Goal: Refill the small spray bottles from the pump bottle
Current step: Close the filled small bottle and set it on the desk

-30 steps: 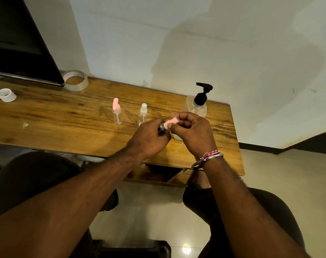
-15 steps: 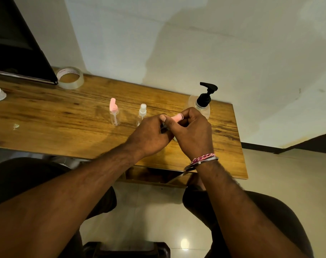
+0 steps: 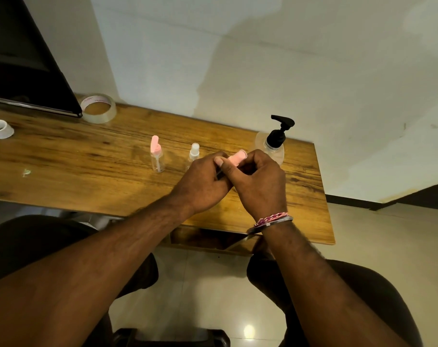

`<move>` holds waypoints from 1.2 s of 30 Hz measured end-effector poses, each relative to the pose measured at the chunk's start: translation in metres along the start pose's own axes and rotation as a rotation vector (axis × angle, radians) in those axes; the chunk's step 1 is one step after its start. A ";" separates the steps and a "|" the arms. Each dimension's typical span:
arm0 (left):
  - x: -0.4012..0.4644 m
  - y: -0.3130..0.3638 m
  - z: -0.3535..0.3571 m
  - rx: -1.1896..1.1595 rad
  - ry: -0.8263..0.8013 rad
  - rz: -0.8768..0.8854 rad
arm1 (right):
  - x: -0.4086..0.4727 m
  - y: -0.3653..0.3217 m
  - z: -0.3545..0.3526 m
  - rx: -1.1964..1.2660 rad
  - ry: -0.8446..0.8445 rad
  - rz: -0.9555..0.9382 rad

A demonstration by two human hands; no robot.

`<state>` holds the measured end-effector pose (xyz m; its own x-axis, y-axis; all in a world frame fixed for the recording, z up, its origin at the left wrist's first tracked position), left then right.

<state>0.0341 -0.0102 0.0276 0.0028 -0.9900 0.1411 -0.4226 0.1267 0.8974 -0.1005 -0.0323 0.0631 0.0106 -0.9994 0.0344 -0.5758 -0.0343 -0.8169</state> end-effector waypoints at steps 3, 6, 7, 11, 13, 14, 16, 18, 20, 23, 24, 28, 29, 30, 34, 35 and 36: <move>0.001 -0.001 -0.002 -0.050 0.012 -0.015 | -0.006 -0.004 0.001 0.004 0.000 -0.050; 0.002 0.001 -0.003 -0.068 0.014 -0.002 | -0.006 -0.005 -0.003 0.047 -0.038 -0.101; 0.002 0.002 -0.003 -0.061 0.016 0.003 | -0.005 -0.004 -0.003 0.062 -0.055 -0.116; 0.002 0.006 -0.003 -0.045 0.041 0.000 | 0.001 0.000 -0.002 0.098 -0.055 -0.082; 0.001 0.006 -0.003 -0.027 0.032 0.000 | 0.002 -0.002 -0.002 0.092 -0.015 -0.048; 0.001 0.006 -0.003 -0.024 0.023 -0.002 | 0.002 -0.004 -0.002 0.078 -0.005 -0.047; 0.000 0.005 -0.004 -0.045 0.012 -0.009 | -0.001 -0.007 -0.003 0.066 -0.019 -0.074; 0.000 0.006 -0.005 -0.069 0.022 -0.018 | -0.004 -0.008 -0.002 0.087 -0.062 -0.106; 0.001 0.006 -0.007 -0.073 0.052 -0.024 | -0.004 -0.008 -0.002 0.099 -0.076 -0.142; 0.003 0.007 -0.008 -0.069 0.082 -0.037 | 0.000 -0.005 -0.001 0.134 -0.046 -0.103; 0.003 0.008 -0.008 -0.068 0.080 -0.039 | 0.001 -0.004 -0.001 0.152 -0.026 -0.077; 0.002 0.010 -0.009 -0.077 0.058 -0.035 | 0.000 -0.008 -0.001 0.148 -0.009 -0.057; 0.002 0.010 -0.009 -0.081 0.060 -0.030 | -0.001 -0.009 -0.001 0.160 -0.030 -0.062; 0.003 0.011 -0.010 -0.078 0.062 -0.028 | -0.001 -0.010 0.000 0.179 -0.052 -0.070; 0.002 0.013 -0.012 -0.059 0.077 -0.036 | -0.001 -0.009 0.001 0.194 -0.025 -0.088; 0.002 0.014 -0.012 -0.056 0.073 -0.031 | 0.000 -0.009 0.001 0.198 0.002 -0.074; 0.001 0.015 -0.011 -0.061 0.067 -0.026 | 0.000 -0.009 0.001 0.199 0.015 -0.065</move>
<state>0.0376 -0.0088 0.0462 0.0745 -0.9868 0.1438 -0.3656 0.1071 0.9246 -0.0947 -0.0319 0.0700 0.0292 -0.9947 0.0981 -0.4017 -0.1016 -0.9101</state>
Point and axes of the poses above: each hand's wrist, its own x-axis towards the middle knuckle, its own z-axis out of the palm, y = z × x, the point moved 2 cm from there along x, towards the middle knuckle, and after that the axes turned 7 degrees about z, right-handed, at the moved point
